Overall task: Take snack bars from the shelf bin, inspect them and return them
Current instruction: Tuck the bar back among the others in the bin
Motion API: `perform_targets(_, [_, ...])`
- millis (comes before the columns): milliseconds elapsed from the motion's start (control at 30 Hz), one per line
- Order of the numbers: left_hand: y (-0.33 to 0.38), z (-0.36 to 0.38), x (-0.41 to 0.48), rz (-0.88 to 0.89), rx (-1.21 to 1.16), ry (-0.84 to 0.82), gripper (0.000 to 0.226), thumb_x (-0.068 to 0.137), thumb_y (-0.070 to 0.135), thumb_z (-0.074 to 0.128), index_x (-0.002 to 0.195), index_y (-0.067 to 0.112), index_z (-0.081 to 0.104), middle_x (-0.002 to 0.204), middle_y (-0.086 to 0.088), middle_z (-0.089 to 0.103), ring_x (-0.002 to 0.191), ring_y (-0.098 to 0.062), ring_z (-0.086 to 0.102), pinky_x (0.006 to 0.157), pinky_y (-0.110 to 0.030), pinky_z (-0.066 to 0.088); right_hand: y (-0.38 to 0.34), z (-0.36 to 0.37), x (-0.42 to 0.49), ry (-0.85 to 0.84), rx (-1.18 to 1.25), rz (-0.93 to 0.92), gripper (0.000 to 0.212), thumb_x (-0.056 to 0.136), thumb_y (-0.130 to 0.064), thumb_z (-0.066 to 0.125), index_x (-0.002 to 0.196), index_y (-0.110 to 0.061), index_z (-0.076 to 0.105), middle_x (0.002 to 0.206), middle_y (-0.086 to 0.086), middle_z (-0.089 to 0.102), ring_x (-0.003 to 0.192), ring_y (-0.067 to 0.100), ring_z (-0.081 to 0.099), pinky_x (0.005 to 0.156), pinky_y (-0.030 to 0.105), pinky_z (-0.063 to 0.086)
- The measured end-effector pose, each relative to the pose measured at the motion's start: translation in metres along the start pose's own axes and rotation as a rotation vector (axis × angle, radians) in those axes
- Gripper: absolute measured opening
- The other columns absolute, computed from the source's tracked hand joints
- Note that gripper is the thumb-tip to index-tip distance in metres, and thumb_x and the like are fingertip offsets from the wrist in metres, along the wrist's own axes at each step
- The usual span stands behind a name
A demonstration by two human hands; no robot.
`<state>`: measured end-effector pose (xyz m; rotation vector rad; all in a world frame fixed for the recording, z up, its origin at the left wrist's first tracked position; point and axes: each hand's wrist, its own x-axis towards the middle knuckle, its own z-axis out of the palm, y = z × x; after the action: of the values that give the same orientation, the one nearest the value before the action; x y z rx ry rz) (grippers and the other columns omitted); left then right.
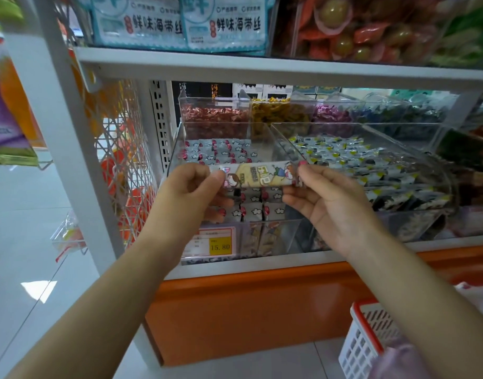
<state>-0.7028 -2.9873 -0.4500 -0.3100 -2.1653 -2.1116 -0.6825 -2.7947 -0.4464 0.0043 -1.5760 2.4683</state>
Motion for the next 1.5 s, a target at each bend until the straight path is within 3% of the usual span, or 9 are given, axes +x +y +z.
perform_targets(133, [-0.001,0.002,0.000,-0.088,-0.118,-0.004,0.014,0.094,0.027,0.051,0.087,0.015,0.053,0.079,-0.006,0.065,0.065,-0.017,0.067,0.051,-0.023,0.051,0.004,0.001,0.000,0.006,-0.016,0.024,0.013,0.079,-0.015,0.064,0.068,-0.010,0.068,0.064,0.004,0.068,0.057,0.014,0.066,0.053,0.021,0.054])
perform_targets(467, [0.000,-0.001,-0.001,-0.088,-0.208,-0.113,0.013,0.094,0.016,0.048,0.083,0.009,0.051,0.058,0.003,0.056,0.048,-0.008,0.051,0.045,-0.017,0.044,0.002,0.001,0.003,0.074,0.047,0.166,0.016,0.066,-0.022,0.069,0.076,-0.009,0.068,0.058,0.000,0.055,0.046,0.006,0.050,0.040,0.015,0.042])
perform_targets(700, [0.001,-0.004,0.000,-0.069,-0.270,-0.146,0.006,0.092,0.005,0.049,0.087,0.008,0.051,0.057,-0.001,0.057,0.047,-0.010,0.052,0.043,-0.017,0.044,0.001,-0.001,0.006,0.013,0.214,0.239,0.021,0.069,-0.013,0.063,0.087,-0.005,0.061,0.058,0.002,0.053,0.044,0.005,0.049,0.039,0.014,0.042])
perform_targets(833, [-0.001,-0.007,0.001,-0.049,-0.270,-0.145,0.009,0.092,0.002,0.048,0.088,0.009,0.051,0.060,-0.002,0.060,0.051,-0.012,0.056,0.046,-0.019,0.047,-0.001,-0.003,0.007,0.008,0.224,0.237,0.011,0.077,-0.002,0.058,0.088,-0.003,0.059,0.059,0.005,0.056,0.046,0.007,0.053,0.042,0.015,0.045])
perform_targets(1033, [-0.004,-0.010,0.003,-0.035,-0.211,-0.109,0.010,0.094,0.003,0.046,0.094,0.010,0.054,0.065,-0.004,0.062,0.054,-0.013,0.060,0.049,-0.020,0.050,-0.001,-0.007,0.007,-0.043,0.066,0.142,0.021,0.086,0.012,0.048,0.096,-0.001,0.061,0.068,0.007,0.059,0.052,0.010,0.058,0.049,0.018,0.049])
perform_targets(1233, [-0.001,-0.009,0.000,-0.037,-0.096,-0.113,0.023,0.082,0.032,0.059,0.092,0.013,0.066,0.069,-0.001,0.064,0.060,-0.012,0.062,0.053,-0.020,0.051,0.000,-0.005,0.003,-0.071,-0.114,-0.006,0.024,0.087,0.012,0.048,0.084,-0.008,0.063,0.067,0.006,0.060,0.055,0.010,0.059,0.051,0.019,0.051])
perform_targets(1367, [-0.002,-0.010,0.000,0.004,-0.015,-0.067,0.011,0.088,0.016,0.058,0.098,0.015,0.063,0.069,0.001,0.067,0.063,-0.012,0.066,0.056,-0.020,0.054,0.001,-0.005,0.002,-0.112,-0.137,-0.015,0.003,0.084,-0.010,0.061,0.082,-0.009,0.062,0.078,0.010,0.059,0.063,0.015,0.063,0.054,0.025,0.053])
perform_targets(1433, [-0.002,-0.010,0.000,0.044,0.047,-0.071,0.012,0.087,0.013,0.060,0.098,0.018,0.062,0.075,-0.002,0.069,0.069,-0.014,0.068,0.061,-0.023,0.057,0.003,-0.008,0.003,-0.110,-0.259,-0.073,0.014,0.078,-0.025,0.066,0.082,-0.012,0.063,0.076,0.004,0.062,0.068,0.016,0.064,0.056,0.026,0.054])
perform_targets(1500, [-0.001,-0.010,0.000,0.065,0.074,-0.089,0.018,0.084,0.013,0.063,0.098,0.025,0.063,0.084,0.000,0.071,0.074,-0.013,0.069,0.065,-0.023,0.057,0.006,-0.009,0.004,-0.089,-0.402,-0.161,0.006,0.082,-0.017,0.065,0.085,-0.013,0.062,0.079,0.003,0.064,0.073,0.016,0.064,0.061,0.025,0.054])
